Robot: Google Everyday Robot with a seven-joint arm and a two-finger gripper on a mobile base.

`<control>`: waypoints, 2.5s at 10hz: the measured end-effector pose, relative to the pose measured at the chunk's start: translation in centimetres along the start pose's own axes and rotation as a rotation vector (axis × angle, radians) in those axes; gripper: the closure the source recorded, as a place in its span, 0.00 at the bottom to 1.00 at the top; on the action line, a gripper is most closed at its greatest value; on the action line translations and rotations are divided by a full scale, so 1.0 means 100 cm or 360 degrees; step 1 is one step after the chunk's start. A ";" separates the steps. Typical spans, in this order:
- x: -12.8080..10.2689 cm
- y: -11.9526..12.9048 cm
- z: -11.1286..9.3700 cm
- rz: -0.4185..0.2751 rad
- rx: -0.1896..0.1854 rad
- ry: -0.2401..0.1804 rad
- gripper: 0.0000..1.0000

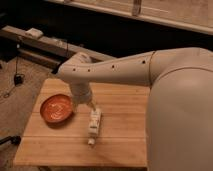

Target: Place the bottle in the ceramic bowl

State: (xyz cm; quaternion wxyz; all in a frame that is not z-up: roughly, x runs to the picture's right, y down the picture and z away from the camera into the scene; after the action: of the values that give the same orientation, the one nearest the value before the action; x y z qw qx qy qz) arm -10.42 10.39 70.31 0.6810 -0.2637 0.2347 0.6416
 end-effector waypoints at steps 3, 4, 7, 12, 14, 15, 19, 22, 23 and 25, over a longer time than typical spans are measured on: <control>0.000 0.000 0.000 0.0000 0.0000 0.0000 0.35; 0.000 0.000 0.000 0.0000 0.0000 0.0000 0.35; 0.000 0.000 -0.001 0.0000 -0.0001 -0.0004 0.35; 0.000 0.000 -0.001 0.0000 0.0000 -0.0003 0.35; 0.000 0.000 -0.001 0.0000 0.0000 -0.0003 0.35; 0.000 0.000 -0.001 0.0000 0.0000 -0.0003 0.35; -0.001 0.000 -0.001 -0.0003 0.0000 -0.0002 0.35; -0.009 -0.013 0.019 -0.0037 -0.0019 0.0018 0.35; -0.015 -0.020 0.033 -0.0045 -0.0028 0.0013 0.35; -0.023 -0.035 0.055 -0.0035 -0.0075 0.0015 0.35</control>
State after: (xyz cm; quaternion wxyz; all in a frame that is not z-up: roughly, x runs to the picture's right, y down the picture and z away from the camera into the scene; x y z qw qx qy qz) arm -7.15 12.14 76.15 0.6805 -0.2851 0.2198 0.6383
